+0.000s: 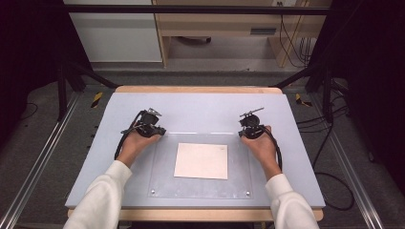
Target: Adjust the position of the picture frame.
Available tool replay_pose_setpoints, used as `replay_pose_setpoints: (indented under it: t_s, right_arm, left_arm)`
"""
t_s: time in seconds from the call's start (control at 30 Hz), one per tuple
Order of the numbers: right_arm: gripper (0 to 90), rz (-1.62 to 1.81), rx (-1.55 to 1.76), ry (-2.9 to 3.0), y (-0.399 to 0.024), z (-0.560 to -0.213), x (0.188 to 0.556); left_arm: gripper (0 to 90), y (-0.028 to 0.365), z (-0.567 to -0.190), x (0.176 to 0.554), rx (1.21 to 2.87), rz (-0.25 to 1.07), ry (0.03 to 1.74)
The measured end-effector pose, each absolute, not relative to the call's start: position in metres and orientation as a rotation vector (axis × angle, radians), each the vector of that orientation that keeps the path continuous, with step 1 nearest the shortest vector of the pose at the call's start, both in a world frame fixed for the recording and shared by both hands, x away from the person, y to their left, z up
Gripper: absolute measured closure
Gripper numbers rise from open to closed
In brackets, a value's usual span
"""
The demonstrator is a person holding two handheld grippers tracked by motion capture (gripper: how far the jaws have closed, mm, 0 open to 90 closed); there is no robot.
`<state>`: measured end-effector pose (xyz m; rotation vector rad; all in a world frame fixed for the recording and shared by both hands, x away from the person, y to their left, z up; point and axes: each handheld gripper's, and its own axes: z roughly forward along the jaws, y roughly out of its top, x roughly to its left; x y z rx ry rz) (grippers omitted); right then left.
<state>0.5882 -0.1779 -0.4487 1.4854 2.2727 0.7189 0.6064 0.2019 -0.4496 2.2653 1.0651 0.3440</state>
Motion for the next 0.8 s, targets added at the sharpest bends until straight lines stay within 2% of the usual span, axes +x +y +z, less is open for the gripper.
replay_pose_setpoints:
  t_s: [0.8]
  right_arm:
    - [85.2,0.814,1.44,2.246,-0.185,-0.46,0.584]
  left_arm:
    - [83.7,0.2,-0.455,0.603,2.239,0.381,1.082]
